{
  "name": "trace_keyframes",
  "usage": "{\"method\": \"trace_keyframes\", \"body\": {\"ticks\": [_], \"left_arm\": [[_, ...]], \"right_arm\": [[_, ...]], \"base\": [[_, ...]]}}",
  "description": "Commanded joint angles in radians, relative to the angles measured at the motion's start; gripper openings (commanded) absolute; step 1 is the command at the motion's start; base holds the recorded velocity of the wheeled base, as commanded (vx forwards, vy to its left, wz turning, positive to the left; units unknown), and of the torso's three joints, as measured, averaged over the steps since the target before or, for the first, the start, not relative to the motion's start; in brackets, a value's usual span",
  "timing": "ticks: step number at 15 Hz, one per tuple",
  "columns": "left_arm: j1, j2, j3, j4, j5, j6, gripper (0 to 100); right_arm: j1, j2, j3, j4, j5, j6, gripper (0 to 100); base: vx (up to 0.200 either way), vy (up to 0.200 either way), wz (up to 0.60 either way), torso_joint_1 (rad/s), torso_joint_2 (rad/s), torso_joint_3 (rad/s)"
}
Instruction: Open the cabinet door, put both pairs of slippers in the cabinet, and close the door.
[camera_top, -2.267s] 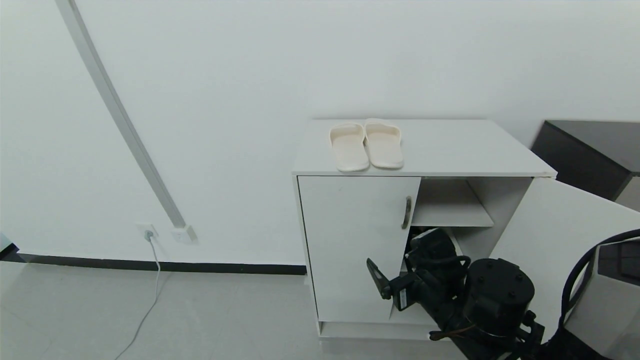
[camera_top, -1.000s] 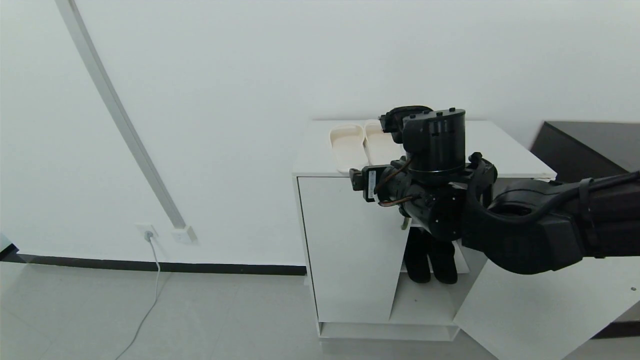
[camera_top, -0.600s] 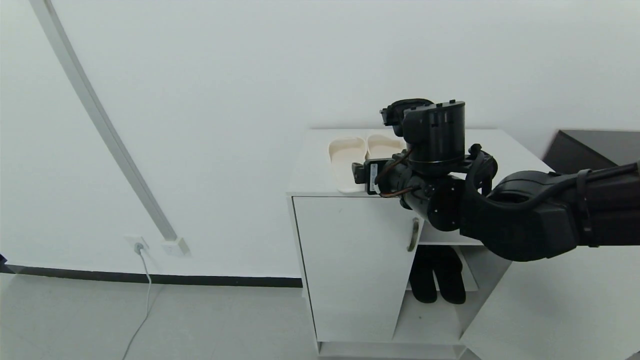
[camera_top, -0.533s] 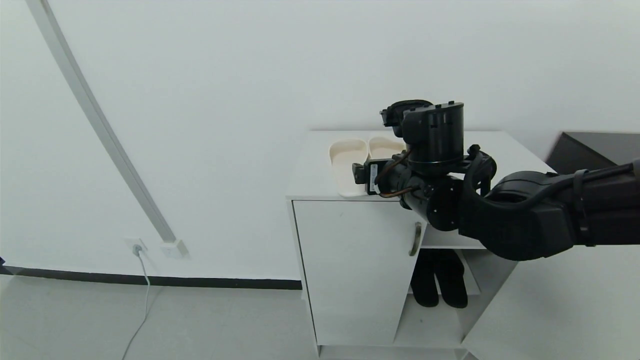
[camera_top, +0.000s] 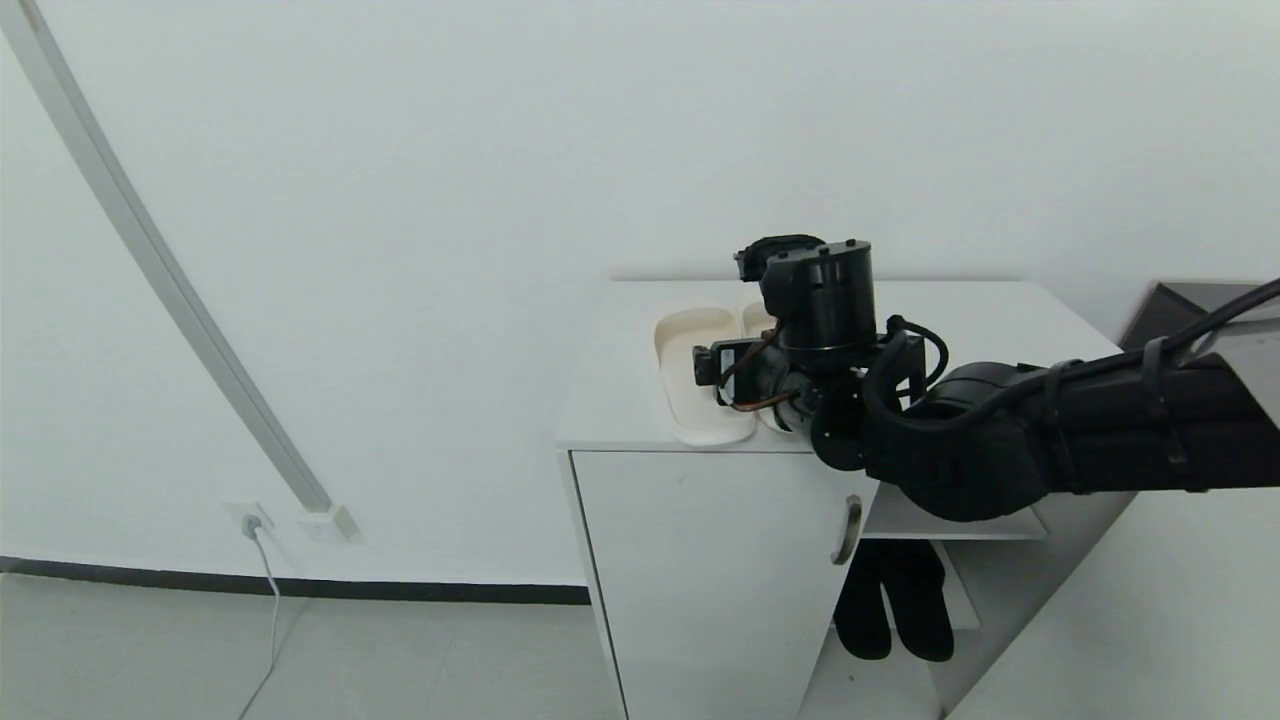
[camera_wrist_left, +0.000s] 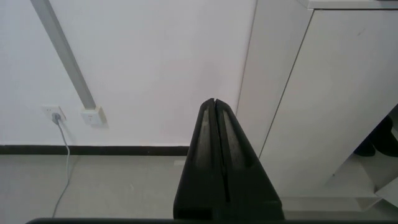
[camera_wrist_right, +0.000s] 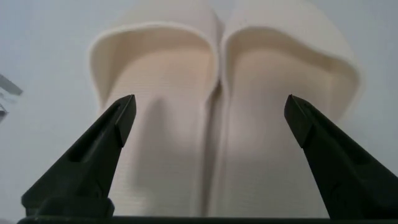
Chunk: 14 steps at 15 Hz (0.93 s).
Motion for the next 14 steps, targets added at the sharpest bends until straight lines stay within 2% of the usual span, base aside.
{"method": "trace_keyframes", "body": {"ticks": [1,8,12,13,14], "left_arm": [[0.0,0.001,0.0,0.0,0.0,0.0,0],[0.0,0.001,0.0,0.0,0.002,-0.002,0],[0.0,0.001,0.0,-0.001,0.002,-0.003,0],[0.0,0.001,0.0,-0.001,0.002,-0.003,0],[0.0,0.001,0.0,0.0,0.002,-0.003,0]], "right_arm": [[-0.007,0.044,-0.041,0.001,0.0,-0.008,100],[-0.067,0.167,-0.216,0.003,0.009,-0.036,100],[-0.082,0.192,-0.252,0.004,0.026,-0.036,100],[-0.084,0.192,-0.255,0.006,0.026,-0.037,0],[-0.082,0.192,-0.257,0.006,0.026,-0.037,0]], "base": [[0.0,0.0,0.0,0.0,0.0,0.0],[0.0,0.0,0.0,0.0,0.0,0.0],[0.0,0.0,0.0,0.0,0.0,0.0],[0.0,0.0,0.0,0.0,0.0,0.0],[0.0,0.0,0.0,0.0,0.0,0.0]]}}
